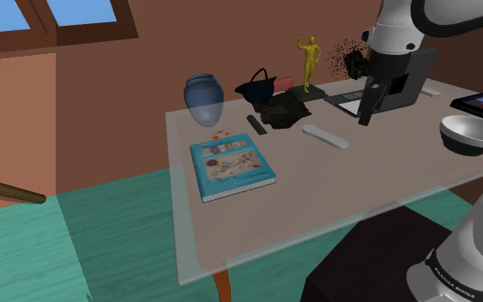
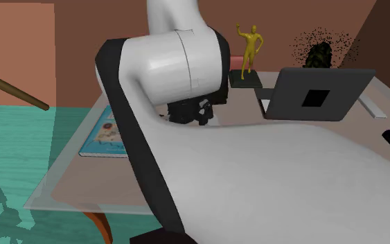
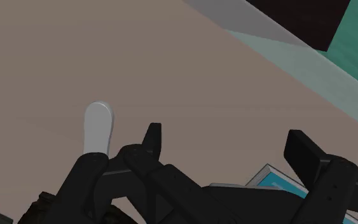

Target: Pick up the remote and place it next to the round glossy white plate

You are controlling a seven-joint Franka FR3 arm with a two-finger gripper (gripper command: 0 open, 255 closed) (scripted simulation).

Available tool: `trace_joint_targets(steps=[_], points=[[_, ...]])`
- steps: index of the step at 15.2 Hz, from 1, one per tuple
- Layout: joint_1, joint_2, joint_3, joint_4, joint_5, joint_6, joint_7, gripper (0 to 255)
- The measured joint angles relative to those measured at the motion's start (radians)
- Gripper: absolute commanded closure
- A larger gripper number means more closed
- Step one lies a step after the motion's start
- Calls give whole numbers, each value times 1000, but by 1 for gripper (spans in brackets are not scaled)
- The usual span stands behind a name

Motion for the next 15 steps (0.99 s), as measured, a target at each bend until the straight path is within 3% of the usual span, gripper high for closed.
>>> trace_joint_targets(steps=[2, 8, 15], points=[[-3, 14, -5, 2, -3, 12, -3, 0], [-33, 152, -58, -15, -30, 165, -29, 0], [-68, 385, -136, 32, -47, 351, -78, 0]])
